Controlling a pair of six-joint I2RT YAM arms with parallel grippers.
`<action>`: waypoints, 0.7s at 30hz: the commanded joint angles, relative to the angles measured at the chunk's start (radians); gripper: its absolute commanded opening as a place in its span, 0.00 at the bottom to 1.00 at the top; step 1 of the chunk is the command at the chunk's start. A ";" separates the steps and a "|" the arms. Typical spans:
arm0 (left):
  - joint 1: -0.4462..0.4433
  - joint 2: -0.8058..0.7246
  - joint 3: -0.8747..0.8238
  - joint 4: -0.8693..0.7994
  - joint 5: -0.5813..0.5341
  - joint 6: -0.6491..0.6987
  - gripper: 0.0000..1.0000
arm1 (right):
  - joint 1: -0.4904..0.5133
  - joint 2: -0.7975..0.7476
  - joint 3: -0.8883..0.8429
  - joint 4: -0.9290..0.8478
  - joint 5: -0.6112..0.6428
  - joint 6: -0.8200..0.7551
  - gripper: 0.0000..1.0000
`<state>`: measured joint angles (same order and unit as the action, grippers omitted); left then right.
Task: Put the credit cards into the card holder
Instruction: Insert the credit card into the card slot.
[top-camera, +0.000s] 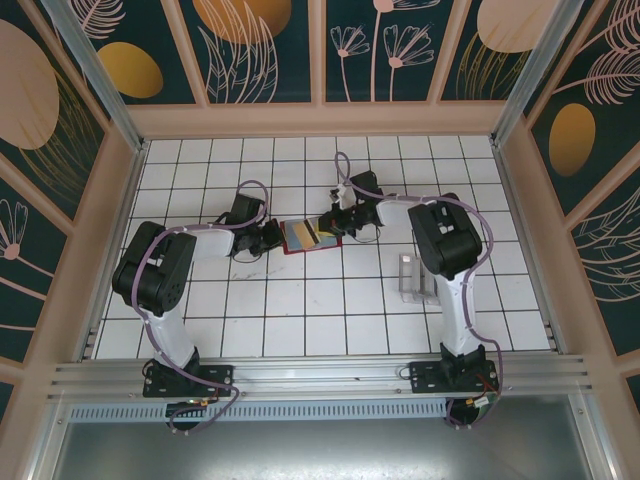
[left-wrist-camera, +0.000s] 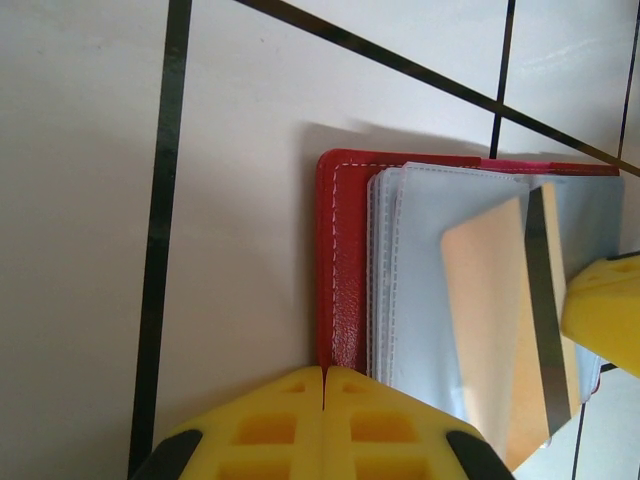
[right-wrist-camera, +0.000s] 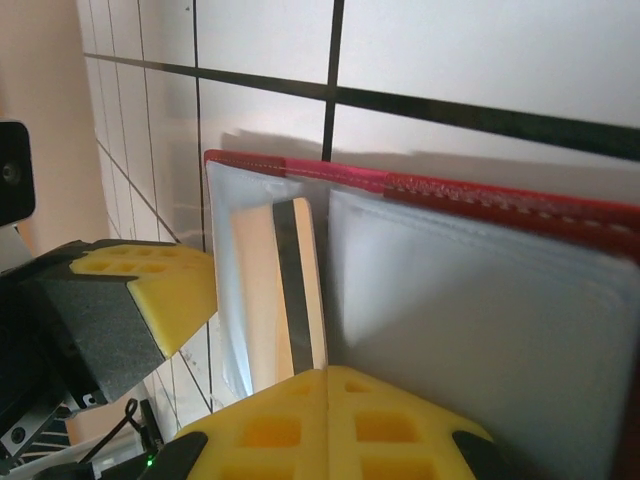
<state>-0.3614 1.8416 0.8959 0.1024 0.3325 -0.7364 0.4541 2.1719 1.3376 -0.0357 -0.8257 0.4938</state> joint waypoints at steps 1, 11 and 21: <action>-0.002 0.044 -0.004 -0.007 -0.041 -0.009 0.03 | 0.002 -0.070 -0.030 0.041 0.066 0.024 0.00; -0.002 0.047 -0.014 0.006 -0.034 -0.018 0.02 | 0.005 -0.103 -0.128 0.201 0.102 0.155 0.00; -0.003 0.057 -0.010 0.017 -0.017 -0.022 0.02 | 0.020 -0.128 -0.174 0.251 0.169 0.186 0.00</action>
<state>-0.3614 1.8507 0.8959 0.1242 0.3389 -0.7460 0.4587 2.0949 1.1877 0.1757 -0.7036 0.6651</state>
